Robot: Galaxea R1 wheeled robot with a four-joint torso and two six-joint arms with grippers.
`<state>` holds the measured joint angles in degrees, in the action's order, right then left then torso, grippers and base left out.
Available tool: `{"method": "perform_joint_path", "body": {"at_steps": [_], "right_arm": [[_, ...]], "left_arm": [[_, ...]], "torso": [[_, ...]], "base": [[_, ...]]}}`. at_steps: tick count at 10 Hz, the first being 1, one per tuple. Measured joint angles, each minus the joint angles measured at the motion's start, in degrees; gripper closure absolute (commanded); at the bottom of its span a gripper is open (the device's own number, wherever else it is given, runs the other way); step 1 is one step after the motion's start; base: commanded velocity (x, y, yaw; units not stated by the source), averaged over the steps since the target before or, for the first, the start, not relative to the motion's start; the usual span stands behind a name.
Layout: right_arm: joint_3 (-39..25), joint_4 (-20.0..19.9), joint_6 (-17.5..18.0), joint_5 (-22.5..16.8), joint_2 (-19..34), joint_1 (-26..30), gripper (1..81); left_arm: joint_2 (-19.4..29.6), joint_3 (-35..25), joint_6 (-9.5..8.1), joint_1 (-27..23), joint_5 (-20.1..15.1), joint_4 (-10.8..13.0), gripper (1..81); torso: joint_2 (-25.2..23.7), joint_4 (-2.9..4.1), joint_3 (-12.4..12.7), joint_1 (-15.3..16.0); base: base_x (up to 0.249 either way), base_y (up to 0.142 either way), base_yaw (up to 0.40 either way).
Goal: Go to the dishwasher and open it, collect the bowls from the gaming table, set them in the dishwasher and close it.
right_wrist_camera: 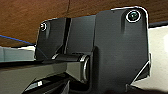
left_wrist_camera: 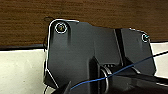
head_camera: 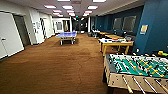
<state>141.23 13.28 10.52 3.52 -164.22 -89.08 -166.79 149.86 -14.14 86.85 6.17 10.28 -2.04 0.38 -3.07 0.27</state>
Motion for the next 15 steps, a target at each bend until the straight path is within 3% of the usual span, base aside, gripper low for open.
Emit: {"method": "perform_joint_path", "body": {"at_steps": [15], "right_arm": [[2.3,0.5,0.0,-0.5,-0.7,-0.6,1.0]], "left_arm": [[-0.8,-0.2,-0.02,0.7,-0.2,0.0,1.0]], "torso": [[0.0,0.00,0.0,-0.2]], "base": [[0.159,0.079,0.000]]}}
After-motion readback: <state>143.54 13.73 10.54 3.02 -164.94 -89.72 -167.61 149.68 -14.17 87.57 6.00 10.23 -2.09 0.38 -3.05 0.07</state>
